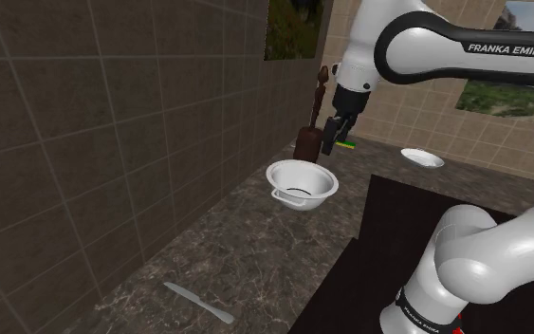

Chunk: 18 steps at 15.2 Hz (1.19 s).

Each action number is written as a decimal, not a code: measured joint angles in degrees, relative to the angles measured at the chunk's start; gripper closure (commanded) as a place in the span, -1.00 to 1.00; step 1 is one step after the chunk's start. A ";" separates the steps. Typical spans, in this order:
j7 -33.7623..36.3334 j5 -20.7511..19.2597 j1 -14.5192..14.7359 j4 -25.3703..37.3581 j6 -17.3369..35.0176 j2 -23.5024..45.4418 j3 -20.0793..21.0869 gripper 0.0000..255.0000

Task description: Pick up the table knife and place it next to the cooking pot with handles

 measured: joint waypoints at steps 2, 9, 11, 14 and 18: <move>0.39 0.31 0.19 -0.12 0.43 0.56 0.34 -1.00; 3.92 3.42 2.21 -2.28 8.36 9.55 3.36 -1.00; 5.11 4.31 2.85 -1.93 10.93 13.38 4.47 -1.00; 6.12 5.39 3.59 -2.22 14.43 17.88 5.51 -1.00; 8.36 6.89 4.93 -1.16 18.76 25.00 7.65 -1.00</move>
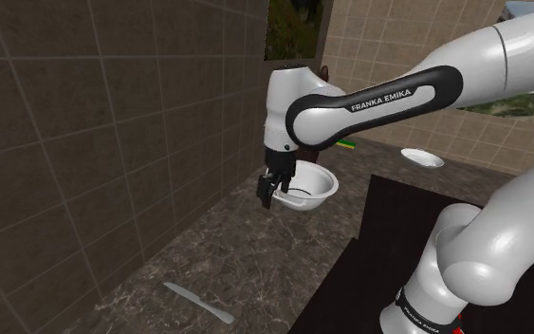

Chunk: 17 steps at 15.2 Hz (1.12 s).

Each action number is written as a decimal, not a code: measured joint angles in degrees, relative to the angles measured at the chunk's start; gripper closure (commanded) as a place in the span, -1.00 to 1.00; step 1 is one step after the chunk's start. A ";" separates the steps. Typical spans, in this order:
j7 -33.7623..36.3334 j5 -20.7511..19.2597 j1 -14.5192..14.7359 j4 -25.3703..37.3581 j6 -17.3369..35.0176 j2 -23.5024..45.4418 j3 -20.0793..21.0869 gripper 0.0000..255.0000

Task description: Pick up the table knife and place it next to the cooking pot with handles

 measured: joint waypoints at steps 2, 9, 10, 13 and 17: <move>1.23 0.54 0.66 1.49 2.02 4.25 1.13 -1.00; 4.16 1.50 2.63 5.33 8.98 17.78 3.81 -1.00; 4.62 1.47 2.94 6.55 9.57 19.96 4.15 -1.00; 5.69 1.37 3.83 10.05 11.08 26.10 4.92 -1.00; 7.32 0.88 5.43 15.77 12.59 34.81 5.71 -1.00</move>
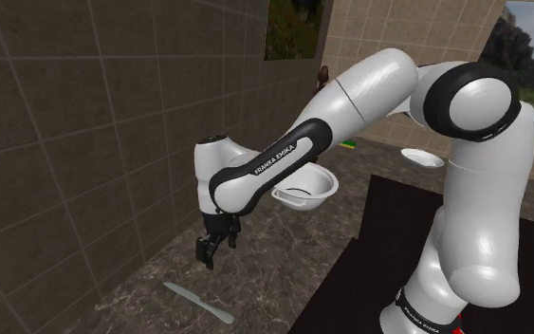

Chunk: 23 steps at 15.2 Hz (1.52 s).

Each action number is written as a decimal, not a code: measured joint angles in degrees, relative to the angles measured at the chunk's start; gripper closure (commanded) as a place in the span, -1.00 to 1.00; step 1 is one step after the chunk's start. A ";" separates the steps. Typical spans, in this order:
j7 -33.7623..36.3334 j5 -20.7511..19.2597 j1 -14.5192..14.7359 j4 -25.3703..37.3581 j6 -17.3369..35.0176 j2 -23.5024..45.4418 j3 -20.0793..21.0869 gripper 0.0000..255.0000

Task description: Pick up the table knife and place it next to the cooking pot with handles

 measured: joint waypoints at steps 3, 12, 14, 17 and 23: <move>0.90 -0.18 1.29 3.48 1.39 5.85 0.47 -1.00; 2.86 -1.02 4.54 11.68 4.16 18.42 0.76 -1.00; 2.97 -1.21 4.80 11.55 5.40 19.52 0.61 -1.00; 3.04 -1.30 4.95 11.29 6.20 20.06 0.54 -1.00; 3.08 -1.32 4.99 11.32 6.29 20.17 0.53 1.00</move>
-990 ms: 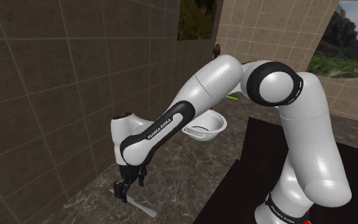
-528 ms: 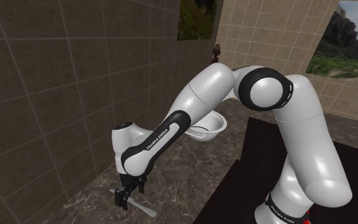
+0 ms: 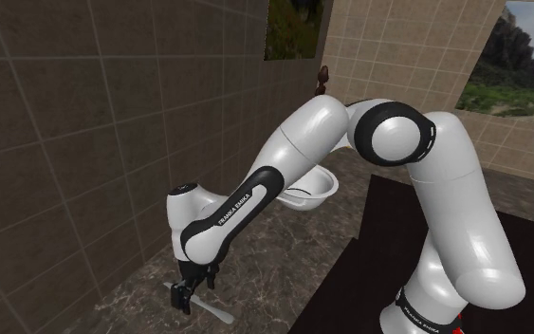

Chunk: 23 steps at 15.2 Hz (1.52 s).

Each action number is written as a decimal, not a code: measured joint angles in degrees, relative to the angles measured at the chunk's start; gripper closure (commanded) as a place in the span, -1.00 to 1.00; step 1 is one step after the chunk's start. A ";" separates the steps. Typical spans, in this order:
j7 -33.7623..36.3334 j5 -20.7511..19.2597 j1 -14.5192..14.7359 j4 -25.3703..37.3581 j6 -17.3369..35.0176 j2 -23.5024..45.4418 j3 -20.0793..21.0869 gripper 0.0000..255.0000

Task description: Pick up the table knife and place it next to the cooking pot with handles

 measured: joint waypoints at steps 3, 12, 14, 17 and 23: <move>-0.02 -0.11 -0.30 0.22 -0.16 -0.48 -0.30 1.00; -0.01 0.13 -0.20 -0.20 -0.53 -0.96 0.08 1.00; -0.08 0.38 -0.38 -0.54 -1.45 -2.06 0.32 1.00; 0.04 0.71 -0.52 -0.61 -2.97 -3.67 0.64 1.00; -0.03 1.43 -1.07 -0.46 -6.47 -7.07 1.19 1.00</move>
